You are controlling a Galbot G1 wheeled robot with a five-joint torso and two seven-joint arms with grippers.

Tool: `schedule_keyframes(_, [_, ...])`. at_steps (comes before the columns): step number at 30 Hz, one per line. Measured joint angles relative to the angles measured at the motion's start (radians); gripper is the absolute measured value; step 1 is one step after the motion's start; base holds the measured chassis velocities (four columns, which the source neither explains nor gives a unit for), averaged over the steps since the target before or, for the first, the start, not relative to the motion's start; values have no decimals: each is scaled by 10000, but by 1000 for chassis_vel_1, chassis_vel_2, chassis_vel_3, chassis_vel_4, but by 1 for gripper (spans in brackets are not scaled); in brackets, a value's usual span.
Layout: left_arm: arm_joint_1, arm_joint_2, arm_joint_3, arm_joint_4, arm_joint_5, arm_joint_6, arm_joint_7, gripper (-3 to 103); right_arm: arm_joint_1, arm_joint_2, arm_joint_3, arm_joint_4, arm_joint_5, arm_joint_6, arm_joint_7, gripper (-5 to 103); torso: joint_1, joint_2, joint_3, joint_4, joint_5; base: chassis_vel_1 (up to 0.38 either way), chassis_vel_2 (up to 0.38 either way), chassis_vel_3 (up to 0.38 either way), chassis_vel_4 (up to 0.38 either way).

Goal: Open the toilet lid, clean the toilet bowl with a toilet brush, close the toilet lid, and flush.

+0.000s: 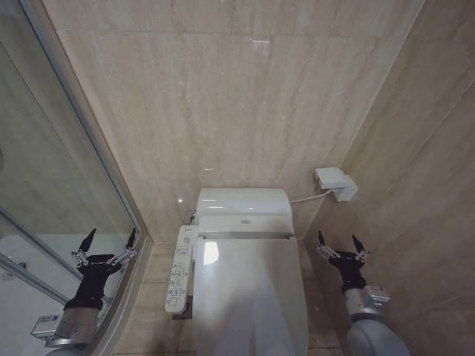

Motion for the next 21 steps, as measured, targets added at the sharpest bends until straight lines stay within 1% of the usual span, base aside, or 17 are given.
schedule_keyframes(5, [0,0,0,3,1,2,0,100,1,0,0,0,0,0,0,100,1,0,0,0,0,0,0,0,0])
schedule_keyframes(10, [0,0,0,4,1,3,0,100,7,0,0,0,0,0,0,100,3,-1,1,1,-1,73,-61,-69,98])
schedule_keyframes(14, [1,0,0,4,2,4,1,100,0,0,0,0,0,0,0,100,1,0,0,-3,2,140,-154,-177,137])
schedule_keyframes(17, [2,1,0,7,1,5,0,100,-1,1,0,0,0,0,0,100,0,1,-1,0,-6,204,-215,-206,204])
schedule_keyframes(19, [4,1,0,5,1,4,0,100,1,0,-1,0,0,0,-1,100,-1,1,-1,3,9,238,-224,-219,241])
schedule_keyframes(20, [2,1,1,6,1,5,1,100,1,1,0,0,0,0,0,100,1,1,0,0,-4,243,-222,-228,246])
schedule_keyframes(21, [1,1,1,7,1,5,0,100,2,0,0,0,0,0,0,100,1,1,0,-1,-6,238,-284,-228,246])
